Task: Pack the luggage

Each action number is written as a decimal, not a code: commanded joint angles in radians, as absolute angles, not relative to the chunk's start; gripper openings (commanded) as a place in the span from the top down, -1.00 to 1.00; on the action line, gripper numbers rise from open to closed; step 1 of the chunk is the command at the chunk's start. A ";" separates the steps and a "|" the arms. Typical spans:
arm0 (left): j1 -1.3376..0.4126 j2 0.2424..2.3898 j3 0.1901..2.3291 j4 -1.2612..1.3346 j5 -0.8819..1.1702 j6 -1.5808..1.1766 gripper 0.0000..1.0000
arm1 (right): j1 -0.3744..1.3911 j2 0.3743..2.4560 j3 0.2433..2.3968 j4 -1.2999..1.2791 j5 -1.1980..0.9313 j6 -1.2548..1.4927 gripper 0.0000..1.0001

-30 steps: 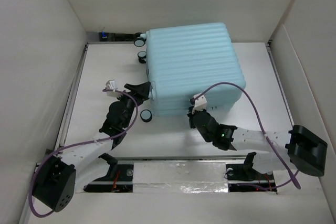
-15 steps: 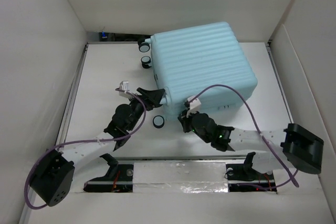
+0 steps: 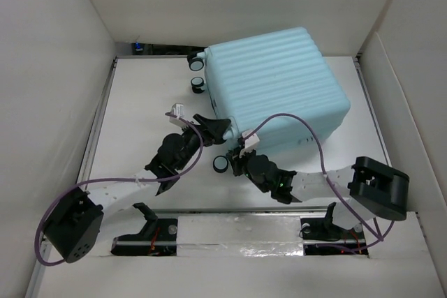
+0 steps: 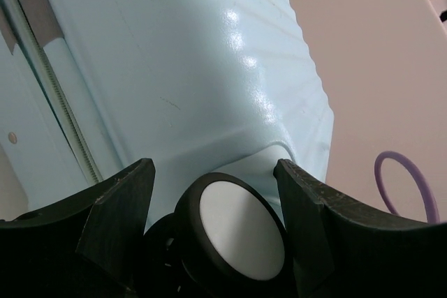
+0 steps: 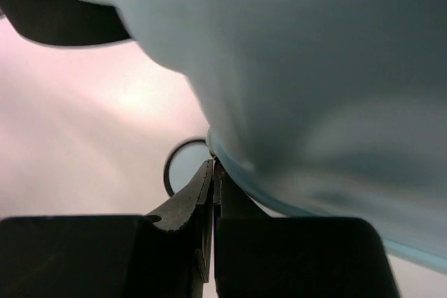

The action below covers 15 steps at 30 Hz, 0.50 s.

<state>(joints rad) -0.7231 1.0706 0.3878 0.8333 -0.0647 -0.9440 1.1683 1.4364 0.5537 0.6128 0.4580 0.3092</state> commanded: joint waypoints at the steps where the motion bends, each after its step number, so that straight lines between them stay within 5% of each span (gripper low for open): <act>1: -0.909 1.129 0.528 0.959 0.195 -1.016 1.00 | 1.226 1.560 0.569 0.983 0.333 0.347 1.00; 5: -0.920 1.118 0.535 0.895 0.158 -0.994 0.92 | 1.268 1.549 0.536 1.037 0.421 0.373 1.00; 7: -0.887 1.054 0.549 0.829 0.103 -0.918 0.49 | 1.319 1.464 0.460 1.010 0.515 0.379 1.00; 8: -0.878 1.030 0.560 0.734 0.075 -0.881 -0.04 | 1.333 1.430 0.433 0.962 0.538 0.399 1.00; 11: -0.830 0.936 0.613 0.530 -0.095 -0.754 -0.59 | 1.355 1.280 0.339 0.828 0.569 0.461 1.00; 15: -0.660 0.874 0.647 0.425 -0.166 -0.719 -0.78 | 1.367 1.125 0.279 0.701 0.568 0.500 1.00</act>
<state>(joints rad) -0.7654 0.9257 0.5850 0.5030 -0.1177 -0.7925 1.3064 1.2064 0.2962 0.7311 0.6594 0.4175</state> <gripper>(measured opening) 0.884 0.025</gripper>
